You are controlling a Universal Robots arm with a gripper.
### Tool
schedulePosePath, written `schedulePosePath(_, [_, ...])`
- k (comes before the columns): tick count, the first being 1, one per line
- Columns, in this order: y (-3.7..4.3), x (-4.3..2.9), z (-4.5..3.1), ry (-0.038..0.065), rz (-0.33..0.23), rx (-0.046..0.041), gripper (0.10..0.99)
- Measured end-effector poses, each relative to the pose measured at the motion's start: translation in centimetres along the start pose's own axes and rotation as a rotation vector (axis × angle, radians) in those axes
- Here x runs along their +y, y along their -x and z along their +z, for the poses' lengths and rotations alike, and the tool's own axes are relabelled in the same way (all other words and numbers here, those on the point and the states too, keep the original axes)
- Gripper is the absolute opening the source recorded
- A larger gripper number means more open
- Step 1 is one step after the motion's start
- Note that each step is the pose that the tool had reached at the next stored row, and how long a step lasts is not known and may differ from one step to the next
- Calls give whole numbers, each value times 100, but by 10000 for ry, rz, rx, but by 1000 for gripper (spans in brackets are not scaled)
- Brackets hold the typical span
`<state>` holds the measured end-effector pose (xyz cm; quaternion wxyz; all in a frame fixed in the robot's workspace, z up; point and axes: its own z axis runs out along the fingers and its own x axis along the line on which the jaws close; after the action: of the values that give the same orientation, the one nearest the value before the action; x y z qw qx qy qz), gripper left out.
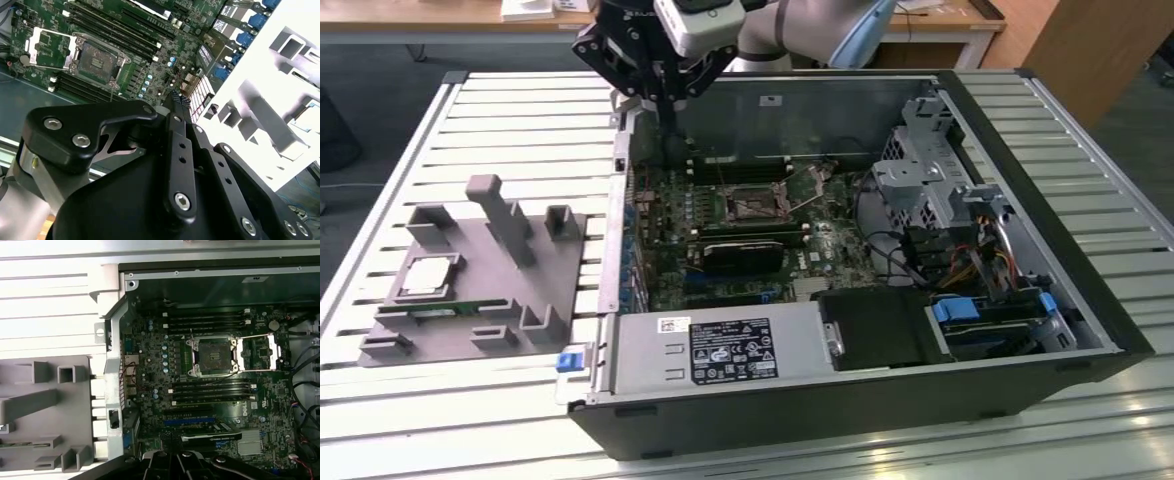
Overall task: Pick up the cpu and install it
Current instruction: 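Reach for the cpu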
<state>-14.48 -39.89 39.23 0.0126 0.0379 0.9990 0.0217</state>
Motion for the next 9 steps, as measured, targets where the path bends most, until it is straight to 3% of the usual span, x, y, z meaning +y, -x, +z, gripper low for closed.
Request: schedulePosePath(9, [-74, -6, 3, 0, 1, 4, 106])
